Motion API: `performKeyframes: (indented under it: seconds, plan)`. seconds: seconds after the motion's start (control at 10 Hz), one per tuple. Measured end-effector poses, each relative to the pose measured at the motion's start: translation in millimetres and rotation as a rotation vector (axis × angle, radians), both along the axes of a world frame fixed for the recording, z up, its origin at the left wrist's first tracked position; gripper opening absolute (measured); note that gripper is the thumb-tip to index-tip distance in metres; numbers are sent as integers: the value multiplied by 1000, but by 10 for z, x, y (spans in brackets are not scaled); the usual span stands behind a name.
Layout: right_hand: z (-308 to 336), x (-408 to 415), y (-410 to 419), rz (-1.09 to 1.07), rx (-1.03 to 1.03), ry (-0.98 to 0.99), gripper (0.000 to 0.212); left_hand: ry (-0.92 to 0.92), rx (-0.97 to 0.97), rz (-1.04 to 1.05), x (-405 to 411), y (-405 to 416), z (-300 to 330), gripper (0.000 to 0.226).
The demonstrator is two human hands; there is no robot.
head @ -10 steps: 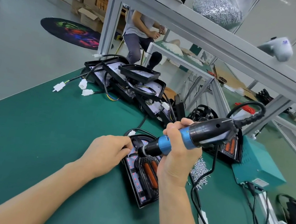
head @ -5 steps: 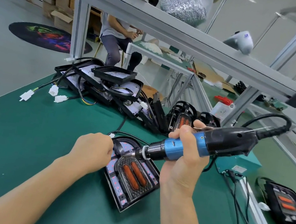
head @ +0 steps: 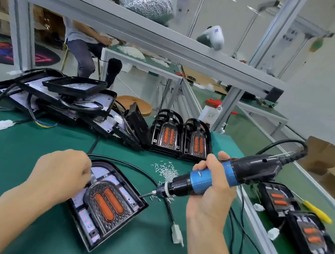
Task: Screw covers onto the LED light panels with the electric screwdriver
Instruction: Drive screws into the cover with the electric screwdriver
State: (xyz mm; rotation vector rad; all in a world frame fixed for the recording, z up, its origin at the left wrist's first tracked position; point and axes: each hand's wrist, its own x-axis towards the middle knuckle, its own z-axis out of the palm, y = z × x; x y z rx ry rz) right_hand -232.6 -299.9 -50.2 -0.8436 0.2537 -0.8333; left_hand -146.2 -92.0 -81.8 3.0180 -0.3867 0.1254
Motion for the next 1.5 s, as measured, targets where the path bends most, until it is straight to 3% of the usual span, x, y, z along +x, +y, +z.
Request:
performKeyframes:
  seconds: [0.1, 0.2, 0.3, 0.4, 0.6, 0.9, 1.1, 1.3, 1.4, 1.5]
  plan:
    - [-67, 18, -157, -5, -42, -22, 16, -183, -258, -99, -147, -250, 188, 16]
    - [-4, -15, -186, -21, -71, -6, 22, -142, -783, -396, -376, -614, 367, 8]
    - [-15, -14, -229, -21, -86, 34, 21, 52, -1102, -641, -529, -1011, 469, 29]
    - [-13, -23, -269, -24, -65, 52, 22, 65, -1144, -726, -576, -1276, 502, 34]
    - [-23, -65, -391, -34, -52, 40, 17, 96, -1127, -676, -545, -1447, 430, 26]
    - [36, -89, -510, -66, -74, 106, 13, 223, -1247, -665, -548, -1597, 437, 28]
    - [103, -118, -551, -55, -105, 101, 13, 179, -1211, -718, -522, -1641, 440, 17]
    - [214, -153, -664, -17, -113, 210, 24, 95, -961, -798, -420, -1678, 476, 11]
    - [349, -192, -848, 62, -234, 345, 42, 64, -811, -632, -131, -1597, 408, 11]
    - [400, -212, -1068, 111, -420, 607, 59, 29, -550, -477, 159, -1544, 208, 16]
